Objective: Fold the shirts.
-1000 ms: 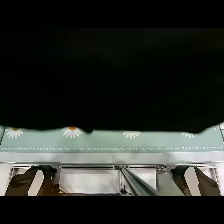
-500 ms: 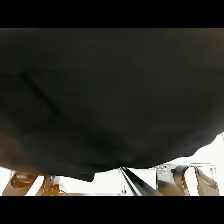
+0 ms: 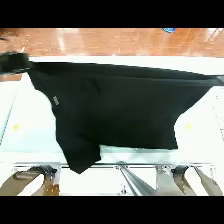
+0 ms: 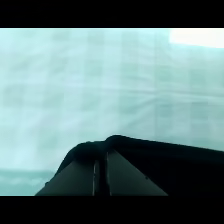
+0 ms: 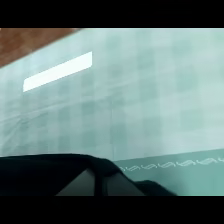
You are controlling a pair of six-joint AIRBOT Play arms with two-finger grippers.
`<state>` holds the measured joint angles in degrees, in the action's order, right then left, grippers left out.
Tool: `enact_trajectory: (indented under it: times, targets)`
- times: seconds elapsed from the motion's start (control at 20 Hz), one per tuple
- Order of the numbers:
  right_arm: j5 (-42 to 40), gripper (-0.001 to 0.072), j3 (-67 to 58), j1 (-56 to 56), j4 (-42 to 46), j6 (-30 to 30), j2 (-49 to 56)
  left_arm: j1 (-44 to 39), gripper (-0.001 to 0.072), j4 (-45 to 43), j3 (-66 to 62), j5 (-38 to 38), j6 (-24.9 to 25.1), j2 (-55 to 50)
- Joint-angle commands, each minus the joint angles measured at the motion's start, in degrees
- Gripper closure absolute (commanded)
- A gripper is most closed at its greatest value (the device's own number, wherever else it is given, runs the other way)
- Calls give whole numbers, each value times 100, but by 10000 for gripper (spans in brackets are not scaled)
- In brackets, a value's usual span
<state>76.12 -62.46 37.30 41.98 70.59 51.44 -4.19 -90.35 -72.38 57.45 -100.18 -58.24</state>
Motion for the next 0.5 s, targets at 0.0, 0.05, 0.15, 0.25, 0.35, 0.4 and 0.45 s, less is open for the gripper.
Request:
enact_trajectory:
  times: [0.0, 0.05, 0.15, 0.25, 0.35, 0.4, 0.45]
  targets:
    - [-813, 681, 98, -490, -369, -649, 1641, 0, 689, 352, -98, -1443, -435, -1596]
    - [-990, 681, -142, -798, -367, -680, 2164, 0, 689, 452, -319, -1604, -522, -2063]
    - [-1484, 681, -879, -1266, -411, -546, 3265, 0, 689, 525, -868, -1692, -647, -2918]
    - [-1672, 681, -1731, -1519, -404, -308, 4194, 24, 689, 629, -1491, -1541, -662, -3659]
    - [-1580, 681, -2424, -1635, -398, -42, 4885, 92, 689, 940, -2024, -1163, -660, -4199]
    - [-1510, 681, -2614, -1646, -396, 90, 5084, 129, 689, 1117, -2214, -935, -658, -4356]
    - [-1377, 681, -2736, -1644, -396, 142, 5213, 166, 689, 1237, -2310, -796, -621, -4402]
